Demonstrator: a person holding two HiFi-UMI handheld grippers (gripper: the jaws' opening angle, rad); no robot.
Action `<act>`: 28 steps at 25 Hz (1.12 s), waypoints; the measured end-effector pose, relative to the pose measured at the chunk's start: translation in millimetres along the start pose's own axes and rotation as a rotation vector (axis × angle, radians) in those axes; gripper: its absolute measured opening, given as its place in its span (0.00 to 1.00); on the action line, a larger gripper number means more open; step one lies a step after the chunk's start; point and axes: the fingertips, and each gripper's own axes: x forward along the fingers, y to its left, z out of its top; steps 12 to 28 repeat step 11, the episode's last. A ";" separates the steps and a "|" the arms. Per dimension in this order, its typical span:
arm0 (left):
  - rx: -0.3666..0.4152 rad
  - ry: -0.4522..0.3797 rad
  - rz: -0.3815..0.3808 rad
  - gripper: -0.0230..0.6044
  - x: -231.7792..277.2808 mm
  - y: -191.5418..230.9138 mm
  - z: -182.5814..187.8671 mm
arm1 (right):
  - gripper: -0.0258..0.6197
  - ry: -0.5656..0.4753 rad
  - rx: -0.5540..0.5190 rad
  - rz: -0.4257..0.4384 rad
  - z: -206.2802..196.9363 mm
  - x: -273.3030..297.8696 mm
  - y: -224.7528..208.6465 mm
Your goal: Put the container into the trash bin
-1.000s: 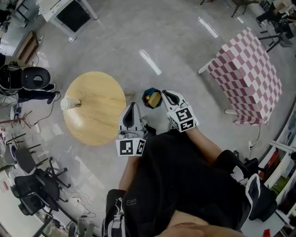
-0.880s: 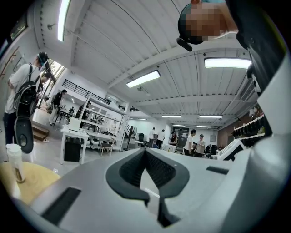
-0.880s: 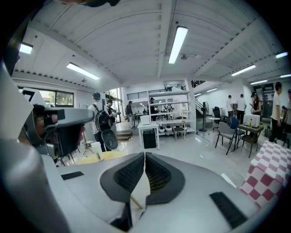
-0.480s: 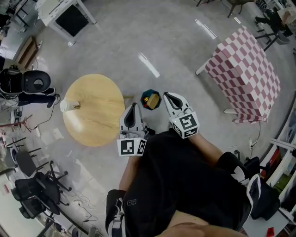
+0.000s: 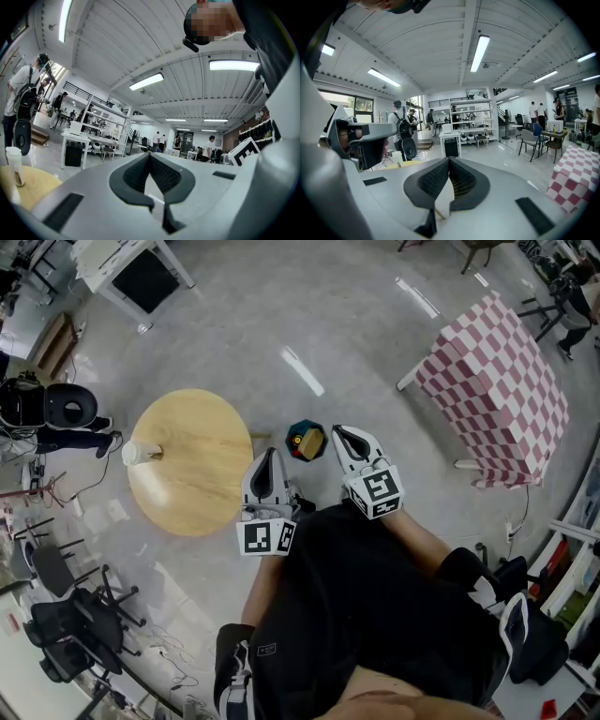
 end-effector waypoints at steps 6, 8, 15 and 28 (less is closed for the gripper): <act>0.000 -0.001 0.004 0.05 -1.7 2.1 0.7 | 0.08 0.000 -0.002 0.002 -0.9 1.6 2.5; -0.002 -0.003 0.006 0.05 -1.7 3.4 0.8 | 0.08 0.000 -0.002 0.003 -1.1 2.4 2.9; -0.004 -0.004 0.009 0.05 -2.2 5.9 0.1 | 0.08 0.000 -0.003 0.003 -1.8 3.7 4.2; -0.004 -0.004 0.009 0.05 -2.2 5.9 0.1 | 0.08 0.000 -0.003 0.003 -1.8 3.7 4.2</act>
